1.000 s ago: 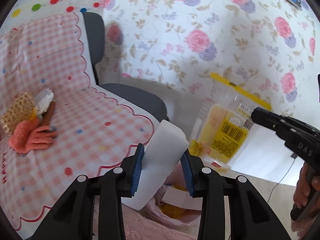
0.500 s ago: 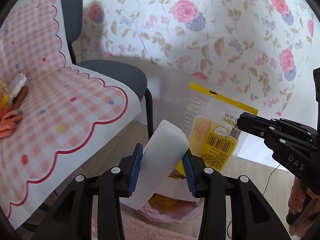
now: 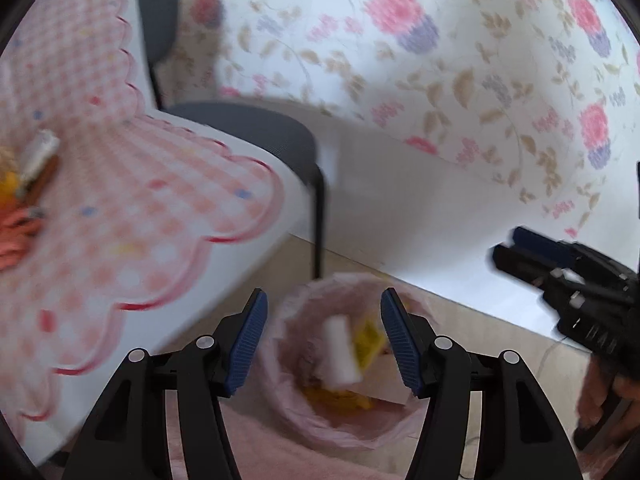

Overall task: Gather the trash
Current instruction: 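Carry the white sponge and snack bag over the bin and open both tools, then move both open tools back to the chair seat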

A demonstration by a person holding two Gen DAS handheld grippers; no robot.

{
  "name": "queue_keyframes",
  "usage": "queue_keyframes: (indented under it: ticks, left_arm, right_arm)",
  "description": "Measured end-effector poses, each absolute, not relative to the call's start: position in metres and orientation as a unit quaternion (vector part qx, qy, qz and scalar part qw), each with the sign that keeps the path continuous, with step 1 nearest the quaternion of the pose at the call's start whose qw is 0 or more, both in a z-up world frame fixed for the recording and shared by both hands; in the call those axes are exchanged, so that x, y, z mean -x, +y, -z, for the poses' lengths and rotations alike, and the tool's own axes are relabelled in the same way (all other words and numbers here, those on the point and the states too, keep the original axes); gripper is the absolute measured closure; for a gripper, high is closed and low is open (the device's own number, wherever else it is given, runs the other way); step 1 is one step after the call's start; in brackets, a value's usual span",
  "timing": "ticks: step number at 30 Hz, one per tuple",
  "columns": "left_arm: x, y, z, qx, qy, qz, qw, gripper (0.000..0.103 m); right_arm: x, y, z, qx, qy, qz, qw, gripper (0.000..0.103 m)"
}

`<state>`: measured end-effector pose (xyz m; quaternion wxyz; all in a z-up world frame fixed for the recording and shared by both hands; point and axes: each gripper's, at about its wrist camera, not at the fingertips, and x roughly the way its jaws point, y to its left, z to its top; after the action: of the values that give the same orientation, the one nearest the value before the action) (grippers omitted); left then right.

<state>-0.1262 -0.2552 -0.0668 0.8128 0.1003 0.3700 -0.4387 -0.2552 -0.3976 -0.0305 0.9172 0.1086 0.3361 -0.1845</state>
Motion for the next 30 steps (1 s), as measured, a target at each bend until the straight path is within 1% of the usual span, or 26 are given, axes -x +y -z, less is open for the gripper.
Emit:
queue_keyframes:
  ticks: [4, 5, 7, 9, 14, 15, 16, 17, 18, 22, 25, 30]
  left_arm:
    - [0.117, -0.215, 0.041, -0.096, 0.349, 0.395, 0.844, 0.043]
    - [0.115, -0.208, 0.038, -0.094, 0.347, 0.387, 0.849, 0.042]
    - [0.111, -0.191, 0.031, -0.082, 0.348, 0.373, 0.857, 0.035]
    - [0.107, -0.172, 0.024, -0.065, 0.349, 0.357, 0.864, 0.035]
    - [0.106, -0.140, 0.018, -0.068, 0.345, 0.315, 0.882, 0.035]
    - [0.105, -0.133, 0.018, -0.065, 0.347, 0.308, 0.883, 0.035]
    - [0.104, -0.126, 0.019, -0.063, 0.347, 0.301, 0.886, 0.032]
    - [0.102, -0.118, 0.020, -0.062, 0.349, 0.290, 0.889, 0.026]
    - [0.101, -0.111, 0.022, -0.060, 0.352, 0.280, 0.891, 0.024]
    - [0.089, -0.078, 0.024, -0.042, 0.363, 0.235, 0.901, 0.023]
    - [0.080, -0.056, 0.021, -0.031, 0.357, 0.200, 0.912, 0.020]
    - [0.063, -0.023, 0.016, -0.031, 0.351, 0.146, 0.924, 0.019]
  right_arm:
    - [0.258, -0.397, 0.004, -0.099, 0.305, 0.189, 0.928, 0.058]
    - [0.256, -0.395, -0.002, -0.096, 0.300, 0.185, 0.931, 0.058]
    - [0.252, -0.390, -0.011, -0.095, 0.290, 0.171, 0.937, 0.058]
    - [0.246, -0.384, -0.018, -0.103, 0.283, 0.149, 0.942, 0.058]
    - [0.227, -0.357, -0.029, -0.086, 0.279, 0.107, 0.951, 0.058]
    - [0.223, -0.351, -0.029, -0.083, 0.279, 0.098, 0.952, 0.058]
    - [0.220, -0.346, -0.029, -0.081, 0.280, 0.090, 0.952, 0.058]
    - [0.215, -0.340, -0.029, -0.079, 0.281, 0.080, 0.953, 0.058]
    - [0.208, -0.333, -0.028, -0.074, 0.285, 0.069, 0.953, 0.058]
    - [0.183, -0.308, -0.022, -0.056, 0.300, 0.029, 0.952, 0.058]
    - [0.160, -0.286, -0.019, -0.038, 0.310, -0.002, 0.950, 0.058]
    - [0.123, -0.253, -0.017, -0.023, 0.315, -0.047, 0.948, 0.058]
